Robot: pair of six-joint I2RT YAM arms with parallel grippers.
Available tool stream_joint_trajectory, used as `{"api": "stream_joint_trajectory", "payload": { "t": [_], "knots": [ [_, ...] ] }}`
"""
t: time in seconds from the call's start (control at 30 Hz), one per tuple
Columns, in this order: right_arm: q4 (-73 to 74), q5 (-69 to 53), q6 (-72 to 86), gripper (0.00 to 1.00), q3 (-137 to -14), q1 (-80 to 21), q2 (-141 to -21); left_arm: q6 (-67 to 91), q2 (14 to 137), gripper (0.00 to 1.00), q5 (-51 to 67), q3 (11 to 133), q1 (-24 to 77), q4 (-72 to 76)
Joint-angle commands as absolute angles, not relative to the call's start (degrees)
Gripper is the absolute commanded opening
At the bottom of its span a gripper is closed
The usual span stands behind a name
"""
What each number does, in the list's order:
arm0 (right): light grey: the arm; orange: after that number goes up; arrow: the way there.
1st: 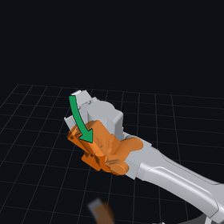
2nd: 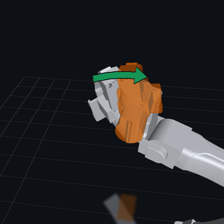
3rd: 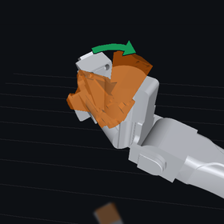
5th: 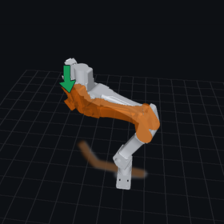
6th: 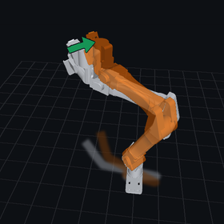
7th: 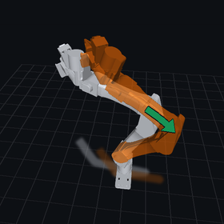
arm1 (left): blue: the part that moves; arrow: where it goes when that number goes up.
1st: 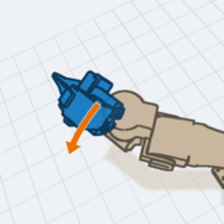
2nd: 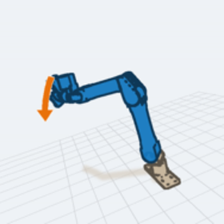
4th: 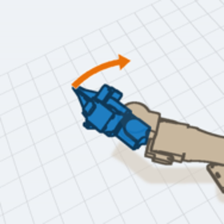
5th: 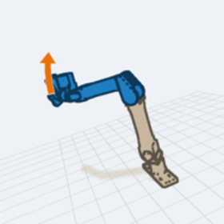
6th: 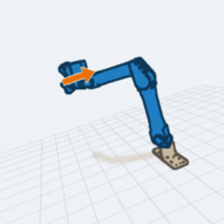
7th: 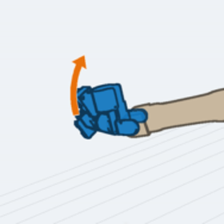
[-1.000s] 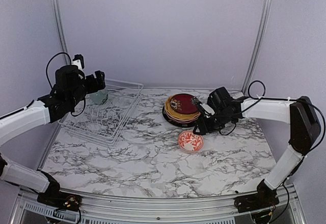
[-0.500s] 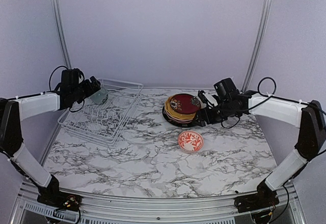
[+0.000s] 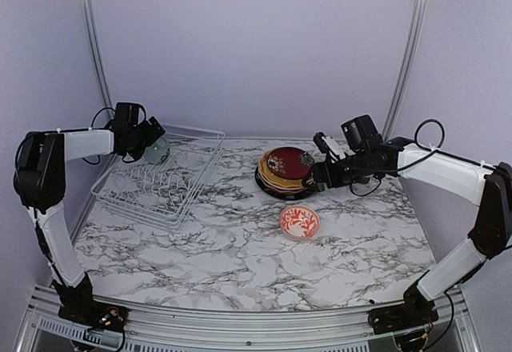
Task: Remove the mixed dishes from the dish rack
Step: Grab the bowl from the dish rack.
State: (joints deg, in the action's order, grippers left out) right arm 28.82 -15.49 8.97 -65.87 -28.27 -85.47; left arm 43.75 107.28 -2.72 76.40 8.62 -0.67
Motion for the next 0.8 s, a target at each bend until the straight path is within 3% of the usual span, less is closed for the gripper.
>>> {"api": "stream_joint_trajectory", "payload": {
  "t": [0.0, 0.3, 0.77],
  "knots": [
    [29.9, -15.4, 9.1, 0.82, -67.0, -28.2, -83.9, 44.3, 112.3, 0.99, -6.3, 84.7, 8.3, -12.5],
    [29.6, -16.2, 8.9, 0.82, -67.0, -28.2, -84.2, 38.8, 117.1, 0.99, -7.9, 90.1, 8.0, -19.4],
    [29.9, -16.5, 9.0, 0.81, -67.1, -28.2, -83.8, 35.7, 119.2, 0.99, -9.1, 90.9, 7.4, -18.1]
  ]
}}
